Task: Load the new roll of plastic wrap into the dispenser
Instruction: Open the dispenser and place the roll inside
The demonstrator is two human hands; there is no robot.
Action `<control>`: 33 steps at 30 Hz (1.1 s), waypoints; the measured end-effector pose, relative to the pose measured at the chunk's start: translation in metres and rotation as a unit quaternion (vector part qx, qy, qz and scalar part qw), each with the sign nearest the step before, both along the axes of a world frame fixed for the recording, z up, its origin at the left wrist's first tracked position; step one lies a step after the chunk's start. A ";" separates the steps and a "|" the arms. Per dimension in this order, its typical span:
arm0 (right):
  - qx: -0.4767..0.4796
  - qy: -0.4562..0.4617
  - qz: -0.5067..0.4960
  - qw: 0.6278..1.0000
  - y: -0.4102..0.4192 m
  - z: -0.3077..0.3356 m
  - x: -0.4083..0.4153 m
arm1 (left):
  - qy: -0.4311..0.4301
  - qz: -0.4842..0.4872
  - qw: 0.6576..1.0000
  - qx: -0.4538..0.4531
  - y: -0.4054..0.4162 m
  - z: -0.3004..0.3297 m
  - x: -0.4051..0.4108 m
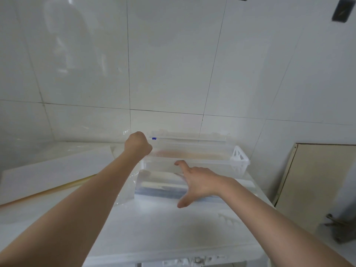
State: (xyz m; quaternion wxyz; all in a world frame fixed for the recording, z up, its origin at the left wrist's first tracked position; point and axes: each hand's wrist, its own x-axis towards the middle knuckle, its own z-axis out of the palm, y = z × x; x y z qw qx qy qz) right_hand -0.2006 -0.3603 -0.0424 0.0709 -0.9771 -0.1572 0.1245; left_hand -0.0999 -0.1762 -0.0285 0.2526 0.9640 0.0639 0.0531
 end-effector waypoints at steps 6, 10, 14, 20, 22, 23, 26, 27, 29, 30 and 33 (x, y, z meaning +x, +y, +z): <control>-0.009 0.006 -0.013 1.000 0.000 0.000 0.000 | -0.036 -0.037 0.998 0.038 -0.018 0.012 -0.007; -0.009 0.030 -0.023 0.999 0.001 0.003 0.003 | -0.042 -0.046 0.998 0.027 -0.018 0.010 -0.008; -0.019 0.002 -0.009 1.000 0.000 0.000 0.002 | -0.080 -0.006 0.995 -0.062 0.001 0.012 -0.003; -0.015 -0.041 -0.004 0.999 0.001 -0.002 -0.006 | -0.140 0.026 0.972 -0.189 0.027 0.021 -0.015; -0.003 -0.047 -0.023 0.999 0.000 -0.002 -0.009 | -0.150 0.021 0.967 -0.206 0.035 0.023 -0.023; 0.002 -0.049 -0.030 0.998 0.001 -0.002 -0.011 | -0.159 0.021 0.964 -0.214 0.040 0.024 -0.028; 0.019 -0.054 -0.044 0.997 0.003 0.002 -0.016 | -0.189 0.029 0.955 -0.229 0.055 0.025 -0.043; 0.026 -0.055 -0.046 0.997 0.003 0.003 -0.018 | -0.193 0.029 0.955 -0.225 0.059 0.025 -0.047; 0.038 -0.053 -0.053 0.996 0.002 0.007 -0.021 | -0.189 0.029 0.959 -0.211 0.065 0.023 -0.057; 0.044 -0.053 -0.059 0.996 0.000 0.009 -0.021 | -0.181 0.029 0.961 -0.206 0.067 0.021 -0.061; 0.067 -0.058 -0.059 0.994 -0.004 0.017 -0.028 | -0.146 0.022 0.971 -0.190 0.071 0.010 -0.072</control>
